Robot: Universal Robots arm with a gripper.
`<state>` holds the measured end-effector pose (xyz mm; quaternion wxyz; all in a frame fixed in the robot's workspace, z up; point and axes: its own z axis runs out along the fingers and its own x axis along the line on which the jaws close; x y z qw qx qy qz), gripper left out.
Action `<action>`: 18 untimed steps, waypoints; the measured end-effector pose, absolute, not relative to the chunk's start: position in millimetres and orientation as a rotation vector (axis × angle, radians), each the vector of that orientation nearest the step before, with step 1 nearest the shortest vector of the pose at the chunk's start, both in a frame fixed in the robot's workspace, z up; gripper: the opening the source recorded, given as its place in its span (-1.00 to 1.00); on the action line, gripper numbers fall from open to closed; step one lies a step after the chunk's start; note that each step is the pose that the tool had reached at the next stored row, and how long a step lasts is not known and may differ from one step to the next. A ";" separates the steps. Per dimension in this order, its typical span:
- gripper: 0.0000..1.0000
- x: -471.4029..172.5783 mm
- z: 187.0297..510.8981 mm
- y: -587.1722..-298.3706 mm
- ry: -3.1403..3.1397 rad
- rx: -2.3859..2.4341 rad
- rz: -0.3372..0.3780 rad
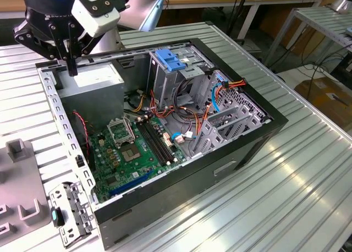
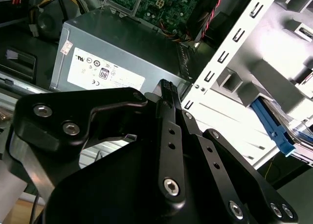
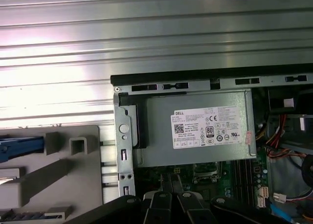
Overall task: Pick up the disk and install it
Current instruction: 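Reach for the disk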
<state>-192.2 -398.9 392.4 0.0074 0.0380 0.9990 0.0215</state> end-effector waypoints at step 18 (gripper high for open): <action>-0.79 -202.3 392.2 -398.9 3.126 0.119 0.067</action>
